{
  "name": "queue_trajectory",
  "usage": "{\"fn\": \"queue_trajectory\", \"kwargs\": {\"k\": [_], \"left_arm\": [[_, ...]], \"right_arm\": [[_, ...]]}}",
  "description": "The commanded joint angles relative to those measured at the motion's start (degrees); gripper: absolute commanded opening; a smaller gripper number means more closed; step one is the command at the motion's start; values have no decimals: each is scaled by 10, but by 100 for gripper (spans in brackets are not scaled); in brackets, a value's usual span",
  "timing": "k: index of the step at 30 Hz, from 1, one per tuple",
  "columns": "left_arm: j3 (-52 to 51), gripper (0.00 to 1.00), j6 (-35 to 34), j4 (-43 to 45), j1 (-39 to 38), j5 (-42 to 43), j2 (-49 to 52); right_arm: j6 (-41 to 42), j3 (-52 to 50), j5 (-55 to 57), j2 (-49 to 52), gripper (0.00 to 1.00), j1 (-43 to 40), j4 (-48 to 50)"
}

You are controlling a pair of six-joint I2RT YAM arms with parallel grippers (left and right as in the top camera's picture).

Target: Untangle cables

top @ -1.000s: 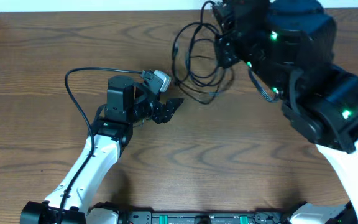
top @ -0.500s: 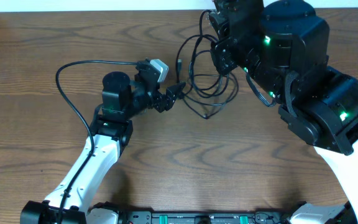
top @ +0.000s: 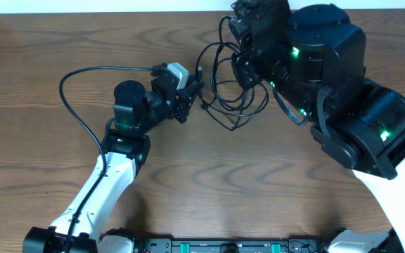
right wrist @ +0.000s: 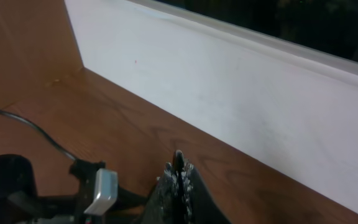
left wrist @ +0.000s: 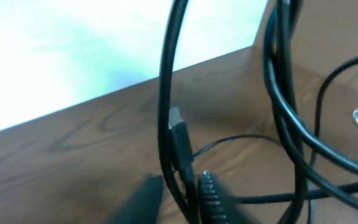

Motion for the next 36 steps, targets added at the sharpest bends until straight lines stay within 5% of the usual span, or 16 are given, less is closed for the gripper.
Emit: {"fn": "queue_trajectory", "kwargs": {"k": [1, 10, 18, 24, 29, 36], "left_arm": [[9, 8, -1, 4, -1, -34, 4], [9, 7, 16, 2, -1, -57, 4], [9, 7, 16, -7, 24, -214, 4], [9, 7, -7, -26, 130, -220, 3], [9, 7, -95, -28, 261, -220, -2], [9, 7, -180, -28, 421, -220, -11]], "right_arm": [[-8, 10, 5, -3, 1, 4, -1], [-8, 10, 14, -3, 1, 4, -24], [-9, 10, 92, -3, 1, 3, -51], [-8, 10, 240, -3, 1, 0, -101], [12, 10, 369, -3, 1, -37, -143], [21, 10, 440, -16, 1, -183, -167]]}}
